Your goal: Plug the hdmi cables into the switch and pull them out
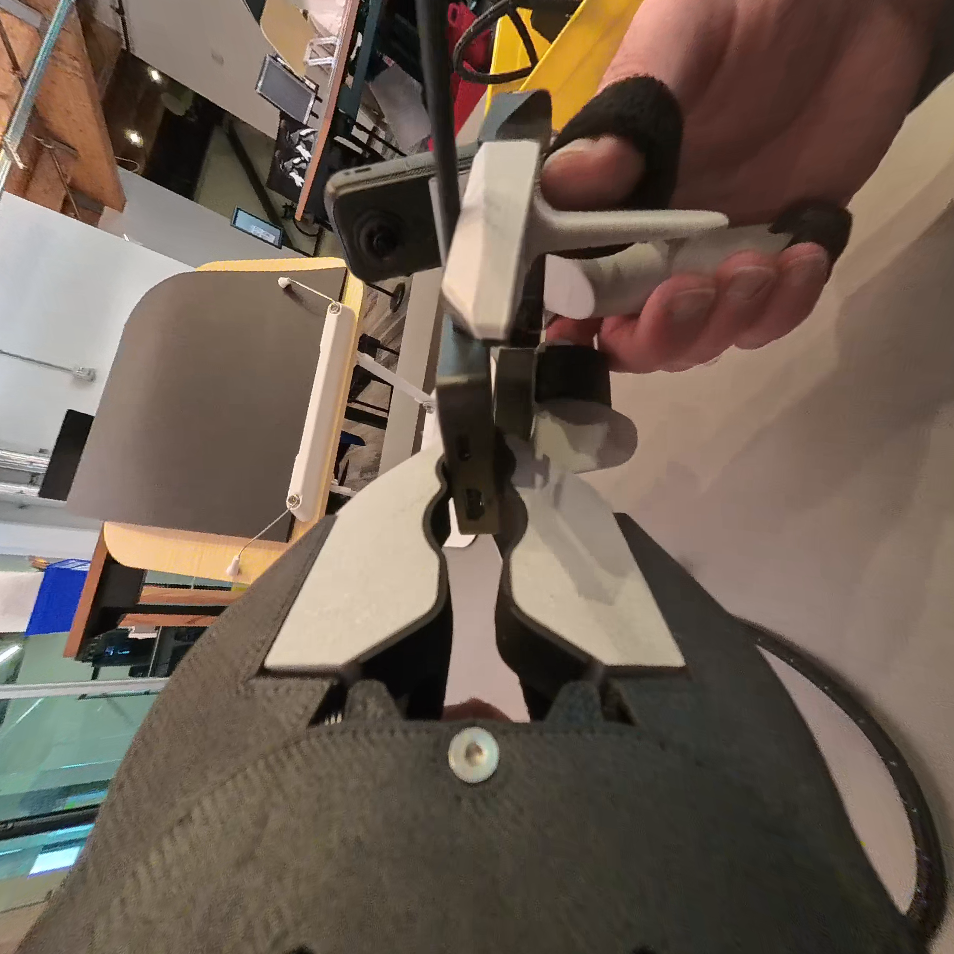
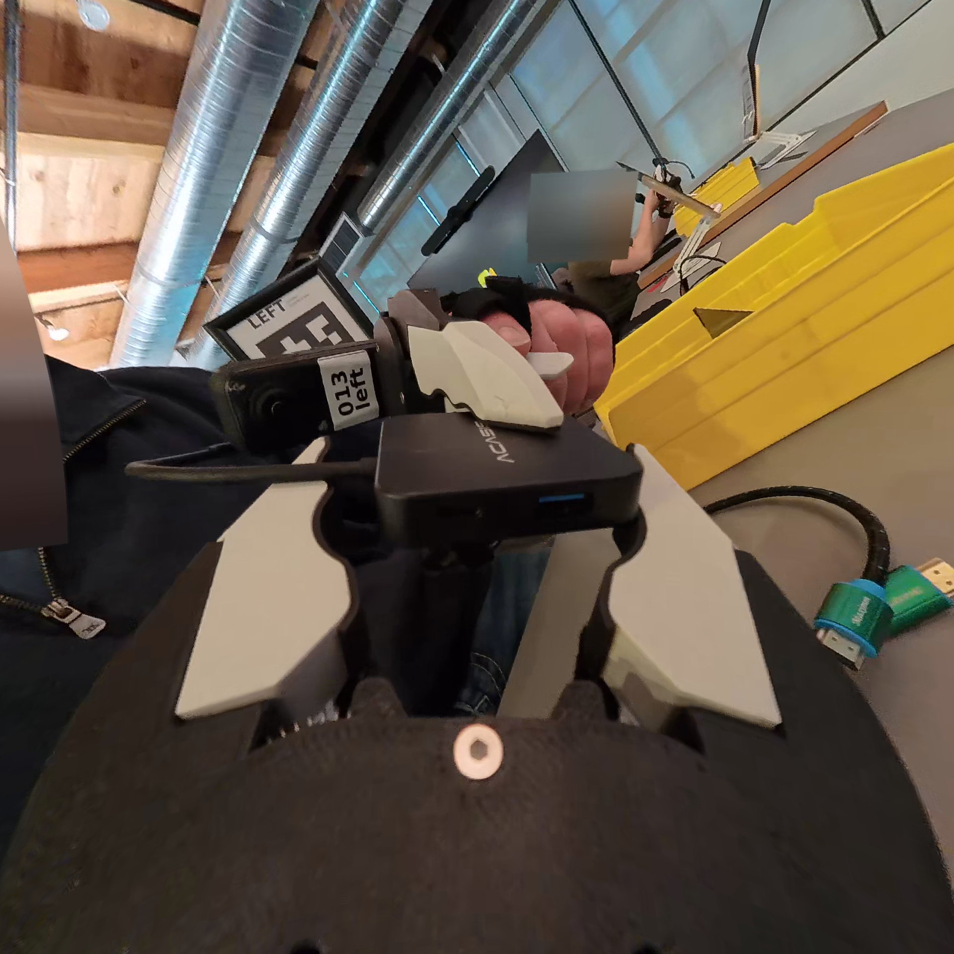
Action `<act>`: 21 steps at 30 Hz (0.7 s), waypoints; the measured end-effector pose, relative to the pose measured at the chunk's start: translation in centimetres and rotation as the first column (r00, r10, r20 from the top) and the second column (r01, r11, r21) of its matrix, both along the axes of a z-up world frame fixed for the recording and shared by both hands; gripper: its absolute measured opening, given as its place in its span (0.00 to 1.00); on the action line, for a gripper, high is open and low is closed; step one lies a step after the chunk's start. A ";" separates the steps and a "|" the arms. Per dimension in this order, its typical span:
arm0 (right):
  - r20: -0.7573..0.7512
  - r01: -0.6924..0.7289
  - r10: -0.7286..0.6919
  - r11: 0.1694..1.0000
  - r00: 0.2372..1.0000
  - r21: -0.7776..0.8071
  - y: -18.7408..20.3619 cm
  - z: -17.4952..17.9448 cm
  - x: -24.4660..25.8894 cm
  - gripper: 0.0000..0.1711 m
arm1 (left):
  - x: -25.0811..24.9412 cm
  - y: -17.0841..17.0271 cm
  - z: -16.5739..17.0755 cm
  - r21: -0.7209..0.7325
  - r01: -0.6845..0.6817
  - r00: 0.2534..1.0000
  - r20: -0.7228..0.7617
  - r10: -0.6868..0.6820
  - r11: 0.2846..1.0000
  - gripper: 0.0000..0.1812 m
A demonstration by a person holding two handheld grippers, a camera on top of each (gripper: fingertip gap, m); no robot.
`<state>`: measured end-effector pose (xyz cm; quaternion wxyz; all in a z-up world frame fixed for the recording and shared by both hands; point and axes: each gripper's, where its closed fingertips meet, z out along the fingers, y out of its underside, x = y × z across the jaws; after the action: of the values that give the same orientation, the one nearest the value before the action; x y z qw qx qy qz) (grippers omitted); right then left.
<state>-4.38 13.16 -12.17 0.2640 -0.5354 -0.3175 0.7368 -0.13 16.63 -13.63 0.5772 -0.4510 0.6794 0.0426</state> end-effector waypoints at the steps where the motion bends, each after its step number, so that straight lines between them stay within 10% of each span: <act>1: 0.011 0.011 -0.011 1.000 1.000 0.013 0.1 -0.1 0.0 0.63 | 0.0 0.0 0.0 -0.001 -0.002 1.000 0.000 0.002 1.000 0.08; 10: 0.033 0.074 -0.076 0.995 0.997 0.060 0.9 -0.4 0.4 0.51 | 0.1 0.2 0.0 0.000 -0.004 1.000 0.025 0.004 1.000 0.08; 21: 0.014 0.167 -0.168 0.984 0.986 0.067 2.4 -0.6 0.9 0.71 | 0.1 0.4 0.1 0.018 -0.022 0.998 0.056 0.021 1.000 0.08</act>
<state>-3.53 15.58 -12.75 0.3395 -0.5584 -0.2980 0.6958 0.02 17.05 -13.54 0.5996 -0.4537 0.6579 0.0426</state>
